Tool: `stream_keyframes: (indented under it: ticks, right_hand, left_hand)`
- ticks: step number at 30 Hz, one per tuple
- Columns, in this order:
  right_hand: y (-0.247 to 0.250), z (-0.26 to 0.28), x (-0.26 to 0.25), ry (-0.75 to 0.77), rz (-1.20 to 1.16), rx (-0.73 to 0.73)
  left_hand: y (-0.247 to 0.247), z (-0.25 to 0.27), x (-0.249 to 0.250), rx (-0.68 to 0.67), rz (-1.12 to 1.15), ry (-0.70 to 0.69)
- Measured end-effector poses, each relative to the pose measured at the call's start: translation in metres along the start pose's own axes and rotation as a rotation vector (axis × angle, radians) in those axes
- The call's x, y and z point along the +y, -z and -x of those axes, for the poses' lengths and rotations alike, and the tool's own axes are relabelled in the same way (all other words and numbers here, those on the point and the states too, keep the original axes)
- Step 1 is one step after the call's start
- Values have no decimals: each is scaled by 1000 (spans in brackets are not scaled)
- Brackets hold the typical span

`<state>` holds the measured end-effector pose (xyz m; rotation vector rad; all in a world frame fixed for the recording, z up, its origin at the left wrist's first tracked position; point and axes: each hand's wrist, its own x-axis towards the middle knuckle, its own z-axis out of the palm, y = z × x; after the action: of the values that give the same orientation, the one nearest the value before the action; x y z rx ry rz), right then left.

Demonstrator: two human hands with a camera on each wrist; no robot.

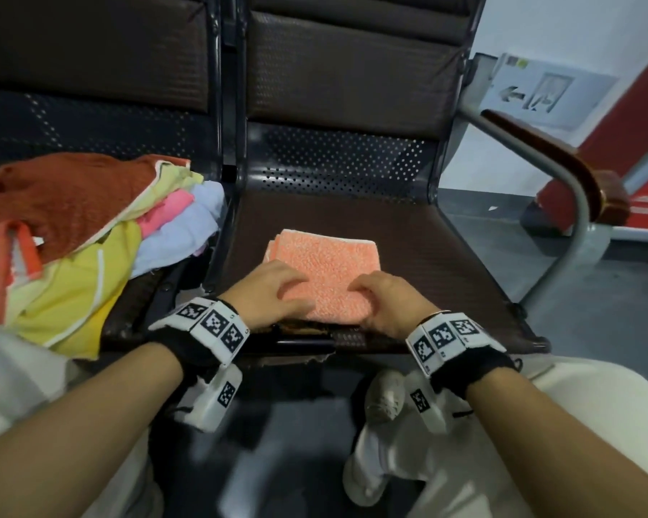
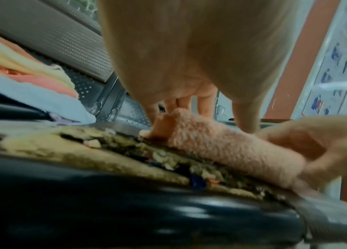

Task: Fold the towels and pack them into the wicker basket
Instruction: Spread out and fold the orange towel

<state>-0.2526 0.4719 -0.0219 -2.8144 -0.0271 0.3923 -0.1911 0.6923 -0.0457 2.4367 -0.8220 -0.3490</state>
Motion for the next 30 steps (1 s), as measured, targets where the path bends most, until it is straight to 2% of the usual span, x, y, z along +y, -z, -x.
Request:
stream_keyframes:
  ticks: [3,8,13,15,19,22,24,27,30]
  right_hand:
    - [4,6,0,-34,-24,64]
    - [18,6,4,-47,-9,-6]
    - [24,2,6,-26,23,-154]
    - [28,-6,8,-62,22,-132]
    - [41,-30,18,-110,-210,-82]
    - [41,-48,23,-131,-444,-104]
    - [38,-61,27,-171,-497,-110]
    - [32,-77,33,-273,-394,-122]
    - [29,-86,35,-352,-160,-118]
  left_hand:
    - [-2,8,-2,-34,-122,4]
    - [12,11,8,40,-286,-52]
    - [30,4,11,-38,-109,61]
    - [36,-4,8,-54,-90,57]
    - [49,-23,-3,-88,-5,95]
    - [55,-38,-14,-104,21,130]
    - [55,-49,-19,-106,7,146]
    - [48,-63,-27,-68,-8,165]
    - [39,-71,-37,-46,-33,179]
